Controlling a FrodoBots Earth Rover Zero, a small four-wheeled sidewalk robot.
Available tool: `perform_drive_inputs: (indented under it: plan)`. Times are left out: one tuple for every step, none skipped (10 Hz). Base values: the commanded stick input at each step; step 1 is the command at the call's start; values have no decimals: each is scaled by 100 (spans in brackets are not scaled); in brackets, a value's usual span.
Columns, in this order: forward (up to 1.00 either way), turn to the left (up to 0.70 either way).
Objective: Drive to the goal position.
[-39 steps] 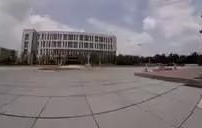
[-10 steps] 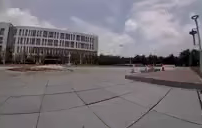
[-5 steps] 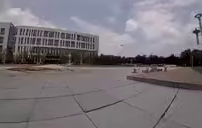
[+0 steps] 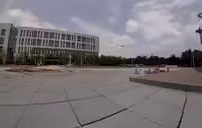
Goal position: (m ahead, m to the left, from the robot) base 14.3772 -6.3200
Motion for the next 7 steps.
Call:
perform_drive_inputs:
  plan:
    - [50,-2]
    - [50,-2]
    - [50,-2]
    - [50,-2]
    - [50,-2]
    - [50,-2]
    - [50,-2]
